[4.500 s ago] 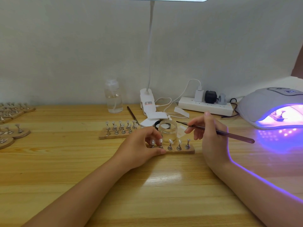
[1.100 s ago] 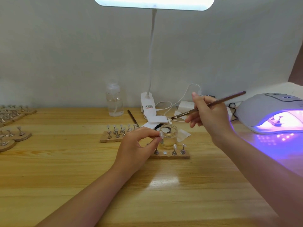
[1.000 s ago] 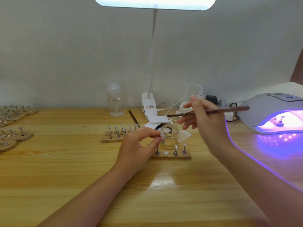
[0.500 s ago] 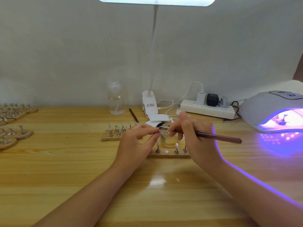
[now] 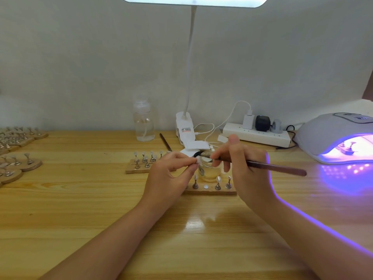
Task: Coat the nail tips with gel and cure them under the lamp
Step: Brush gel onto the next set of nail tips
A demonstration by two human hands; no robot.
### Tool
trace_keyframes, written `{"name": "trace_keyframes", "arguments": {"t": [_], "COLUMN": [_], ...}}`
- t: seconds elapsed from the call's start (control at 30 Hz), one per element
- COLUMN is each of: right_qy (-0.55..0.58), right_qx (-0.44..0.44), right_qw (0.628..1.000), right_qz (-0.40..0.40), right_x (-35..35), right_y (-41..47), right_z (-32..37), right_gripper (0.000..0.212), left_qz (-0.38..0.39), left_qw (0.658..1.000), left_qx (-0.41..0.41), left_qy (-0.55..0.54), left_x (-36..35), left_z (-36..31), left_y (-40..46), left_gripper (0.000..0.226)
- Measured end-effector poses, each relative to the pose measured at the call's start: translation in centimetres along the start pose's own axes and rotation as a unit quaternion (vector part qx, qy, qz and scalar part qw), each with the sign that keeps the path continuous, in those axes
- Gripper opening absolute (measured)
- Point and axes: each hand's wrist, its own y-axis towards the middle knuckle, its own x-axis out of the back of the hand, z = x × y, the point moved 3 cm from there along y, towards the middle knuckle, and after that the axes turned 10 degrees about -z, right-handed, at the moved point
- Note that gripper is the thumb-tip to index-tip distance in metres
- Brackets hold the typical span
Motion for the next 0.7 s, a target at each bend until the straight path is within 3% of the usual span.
{"name": "trace_keyframes", "arguments": {"t": [0.7], "right_qy": [0.009], "right_qx": [-0.097], "right_qw": [0.995], "right_qz": [-0.021], "right_x": [-0.12], "right_y": [-0.02], "right_z": [0.00], "right_gripper": [0.056], "left_qz": [0.009], "left_qw": [1.000], "left_qx": [0.016], "left_qy": [-0.001], "left_x": [0.06], "left_z": [-0.18], "left_y": [-0.05], "left_gripper": [0.019]}}
